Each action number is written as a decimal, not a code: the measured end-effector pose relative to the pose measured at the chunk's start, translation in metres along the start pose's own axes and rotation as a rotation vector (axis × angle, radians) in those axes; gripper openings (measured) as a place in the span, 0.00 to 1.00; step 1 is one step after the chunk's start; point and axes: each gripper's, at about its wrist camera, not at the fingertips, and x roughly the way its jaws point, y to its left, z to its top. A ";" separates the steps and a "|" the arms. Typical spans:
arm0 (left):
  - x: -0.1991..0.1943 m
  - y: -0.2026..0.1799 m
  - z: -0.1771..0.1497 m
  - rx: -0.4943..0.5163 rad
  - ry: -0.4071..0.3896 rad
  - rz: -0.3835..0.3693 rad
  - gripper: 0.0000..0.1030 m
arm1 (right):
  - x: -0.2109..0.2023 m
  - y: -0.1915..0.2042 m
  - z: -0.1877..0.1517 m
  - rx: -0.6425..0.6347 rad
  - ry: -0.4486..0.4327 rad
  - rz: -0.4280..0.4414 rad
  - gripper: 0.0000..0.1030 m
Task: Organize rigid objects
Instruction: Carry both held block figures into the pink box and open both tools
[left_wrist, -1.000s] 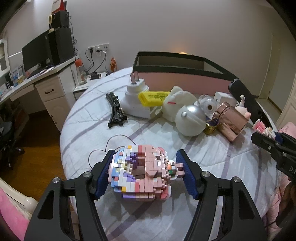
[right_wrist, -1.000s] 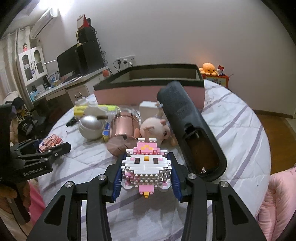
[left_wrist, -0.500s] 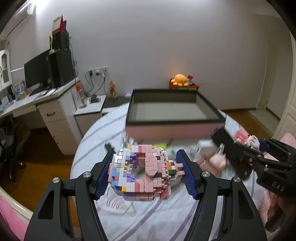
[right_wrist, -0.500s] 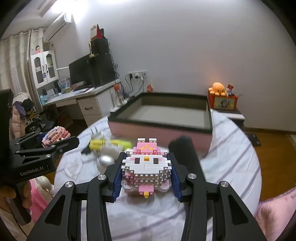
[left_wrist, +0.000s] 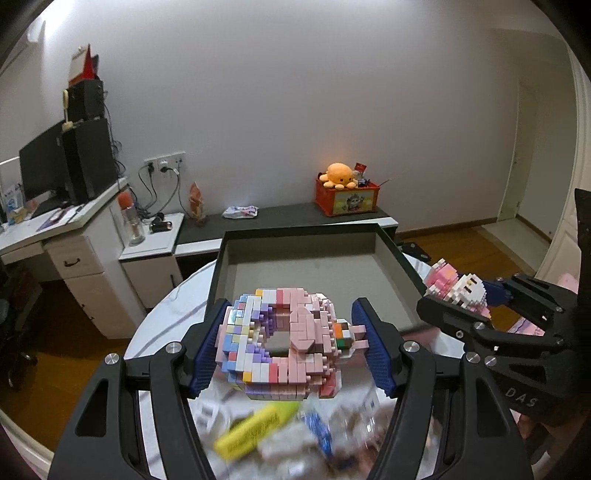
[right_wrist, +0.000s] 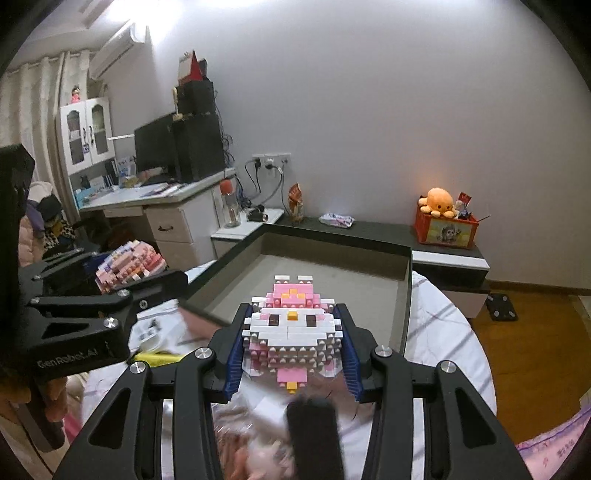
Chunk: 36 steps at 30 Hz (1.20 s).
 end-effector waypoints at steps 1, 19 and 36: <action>0.011 0.002 0.005 -0.003 0.014 -0.007 0.66 | 0.011 -0.004 0.005 -0.003 0.018 0.000 0.43; 0.149 0.020 -0.019 -0.017 0.323 -0.028 0.66 | 0.149 -0.036 -0.003 -0.023 0.433 0.019 0.44; 0.051 0.034 -0.011 -0.069 0.130 0.046 0.97 | 0.080 -0.029 0.014 0.031 0.276 0.000 0.81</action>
